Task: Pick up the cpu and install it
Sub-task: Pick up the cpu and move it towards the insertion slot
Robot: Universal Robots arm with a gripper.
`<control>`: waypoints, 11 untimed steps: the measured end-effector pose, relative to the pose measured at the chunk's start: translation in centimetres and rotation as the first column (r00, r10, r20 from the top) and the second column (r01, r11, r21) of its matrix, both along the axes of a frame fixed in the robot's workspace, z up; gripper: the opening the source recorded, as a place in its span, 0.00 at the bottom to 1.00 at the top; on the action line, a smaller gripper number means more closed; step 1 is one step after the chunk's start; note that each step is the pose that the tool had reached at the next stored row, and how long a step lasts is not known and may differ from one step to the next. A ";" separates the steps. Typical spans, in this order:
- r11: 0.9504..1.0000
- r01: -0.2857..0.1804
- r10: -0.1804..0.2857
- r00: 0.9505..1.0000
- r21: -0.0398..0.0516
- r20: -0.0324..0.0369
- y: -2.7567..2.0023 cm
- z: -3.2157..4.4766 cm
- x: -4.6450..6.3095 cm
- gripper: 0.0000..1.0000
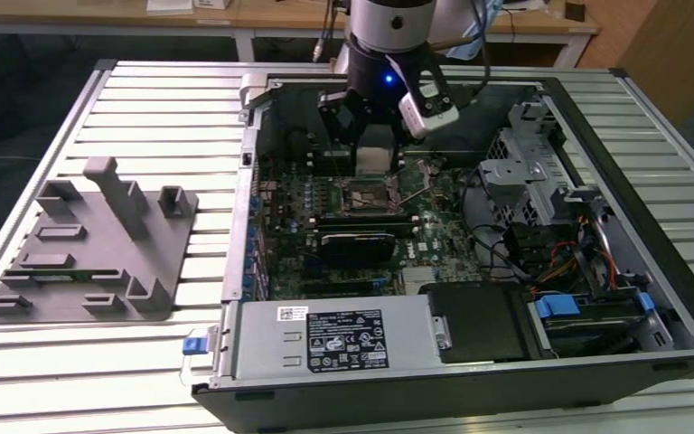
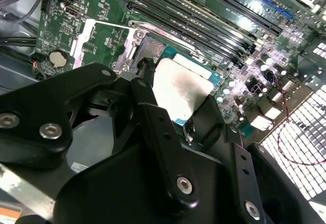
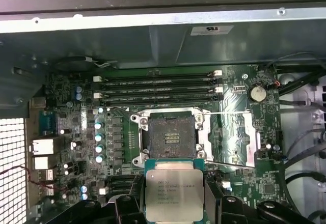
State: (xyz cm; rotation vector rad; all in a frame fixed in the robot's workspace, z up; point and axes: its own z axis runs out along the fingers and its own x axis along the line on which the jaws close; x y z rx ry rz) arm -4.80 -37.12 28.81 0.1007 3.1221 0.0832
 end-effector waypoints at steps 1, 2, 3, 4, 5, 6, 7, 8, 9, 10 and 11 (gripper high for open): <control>1.000 -0.001 0.001 1.000 0.000 0.000 0.06 -0.11 0.0 0.55; 1.000 -0.001 0.001 1.000 0.000 0.000 0.14 -0.20 0.0 0.55; 1.000 -0.002 0.002 1.000 0.000 0.000 0.21 -0.31 0.0 0.55; 1.000 -0.002 0.002 1.000 0.000 0.000 0.28 -0.40 0.0 0.55; 1.000 -0.003 0.003 1.000 0.000 0.000 0.35 -0.50 0.0 0.55; 1.000 -0.003 0.003 1.000 0.000 0.000 0.41 -0.61 0.0 0.55; 1.000 -0.003 0.003 1.000 0.000 0.000 0.46 -0.71 0.0 0.55; 1.000 -0.004 0.004 1.000 0.000 0.000 0.50 -0.81 0.1 0.55; 1.000 -0.004 0.004 1.000 0.000 0.000 0.54 -0.92 0.1 0.55; 1.000 -0.004 0.004 1.000 0.000 0.000 0.58 -1.04 0.1 0.55; 1.000 -0.005 0.005 1.000 0.000 0.000 0.62 -1.15 0.1 0.55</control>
